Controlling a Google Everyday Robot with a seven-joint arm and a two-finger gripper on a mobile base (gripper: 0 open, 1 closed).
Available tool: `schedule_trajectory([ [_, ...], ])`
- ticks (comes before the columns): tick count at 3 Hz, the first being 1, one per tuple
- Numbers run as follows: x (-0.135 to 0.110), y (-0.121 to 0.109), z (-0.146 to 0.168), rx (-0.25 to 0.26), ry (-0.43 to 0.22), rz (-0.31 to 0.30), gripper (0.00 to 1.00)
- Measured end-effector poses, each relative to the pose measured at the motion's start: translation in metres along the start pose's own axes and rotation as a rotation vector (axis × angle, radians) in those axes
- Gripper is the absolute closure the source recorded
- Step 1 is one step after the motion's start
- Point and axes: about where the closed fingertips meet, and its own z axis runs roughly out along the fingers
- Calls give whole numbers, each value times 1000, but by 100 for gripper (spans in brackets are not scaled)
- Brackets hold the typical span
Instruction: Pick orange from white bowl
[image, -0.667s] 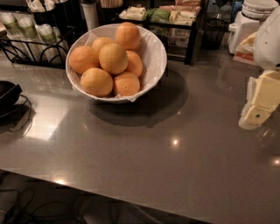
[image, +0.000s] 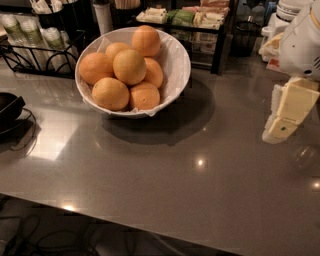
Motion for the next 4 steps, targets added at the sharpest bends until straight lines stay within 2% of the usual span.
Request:
schedule_trajectory([
  [2,-83,-40,20,67,-227,-208,0],
  [3,-110,-59,19,100,-306,-272,0],
  [4,-110,-59,19,100,-306,-272,0],
])
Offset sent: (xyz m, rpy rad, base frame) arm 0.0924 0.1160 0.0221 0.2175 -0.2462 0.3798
